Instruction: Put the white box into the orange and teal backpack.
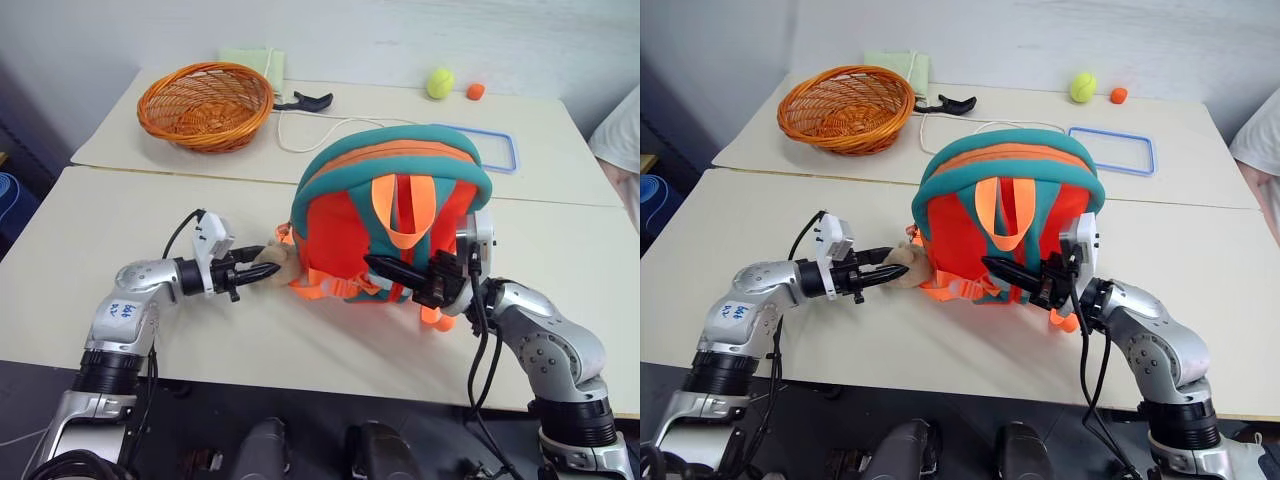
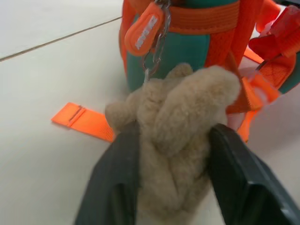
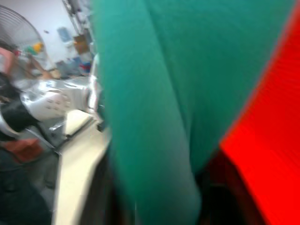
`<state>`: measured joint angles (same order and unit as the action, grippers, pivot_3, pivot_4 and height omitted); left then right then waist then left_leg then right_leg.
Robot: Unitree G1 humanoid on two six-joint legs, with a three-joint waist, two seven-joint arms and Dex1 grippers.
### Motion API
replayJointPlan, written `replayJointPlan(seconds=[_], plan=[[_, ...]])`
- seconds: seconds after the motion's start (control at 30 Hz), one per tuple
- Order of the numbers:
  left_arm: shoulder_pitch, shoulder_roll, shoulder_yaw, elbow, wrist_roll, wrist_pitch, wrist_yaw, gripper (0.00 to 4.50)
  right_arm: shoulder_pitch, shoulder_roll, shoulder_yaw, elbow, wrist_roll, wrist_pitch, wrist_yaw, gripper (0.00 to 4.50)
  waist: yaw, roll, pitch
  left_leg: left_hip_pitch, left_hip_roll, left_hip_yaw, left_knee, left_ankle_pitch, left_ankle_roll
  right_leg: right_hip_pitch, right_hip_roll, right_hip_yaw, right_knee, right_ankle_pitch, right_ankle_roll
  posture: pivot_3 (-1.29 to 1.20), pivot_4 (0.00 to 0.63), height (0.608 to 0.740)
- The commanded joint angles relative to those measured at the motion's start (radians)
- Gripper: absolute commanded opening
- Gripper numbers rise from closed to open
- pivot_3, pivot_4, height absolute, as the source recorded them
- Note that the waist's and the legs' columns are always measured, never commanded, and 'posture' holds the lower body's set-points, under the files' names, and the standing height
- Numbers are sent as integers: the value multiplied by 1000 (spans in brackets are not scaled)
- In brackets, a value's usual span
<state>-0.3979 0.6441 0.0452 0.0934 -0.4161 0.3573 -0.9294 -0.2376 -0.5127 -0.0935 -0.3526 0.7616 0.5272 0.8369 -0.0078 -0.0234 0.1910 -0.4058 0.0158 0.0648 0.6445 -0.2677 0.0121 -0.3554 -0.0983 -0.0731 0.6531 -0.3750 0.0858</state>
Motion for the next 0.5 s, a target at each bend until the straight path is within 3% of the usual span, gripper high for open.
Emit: replayJointPlan(seconds=[0.03,0.07,0.13,0.23,0.33,0.5], plan=[[82,72,135,-45,-30,-97,-64,3426,82,-104,-96,-34,-55,-101,99,2707,0,0,0,0,0,0,-1,0,0,0,0,0,0,0,0,0,150,740],[109,95,159,-51,-38,-102,-83,3582,114,-146,-126,-29,-59,-113,134,2880,1,0,0,0,0,0,-1,0,0,0,0,0,0,0,0,0,150,740],[196,148,208,-77,-44,-109,-126,4219,173,-227,-213,12,-69,-139,199,3690,3,1,0,0,0,1,-1,-1,1,0,0,0,-2,0,0,0,150,740],[328,179,291,-122,-37,-162,-143,4219,238,-343,-297,124,-140,-231,305,4476,3,1,0,1,0,0,-1,-1,2,2,-1,0,-6,0,0,0,150,740],[442,181,369,-151,-14,-230,-130,4219,253,-425,-326,323,-247,-410,407,4476,3,1,1,3,0,0,-1,-4,4,6,-2,-1,-10,0,0,0,150,740],[529,182,422,-158,9,-282,-108,4219,169,-431,-326,600,-322,-627,453,4476,2,3,2,8,0,-1,-1,-6,7,12,-2,-2,-11,0,0,0,150,740]])
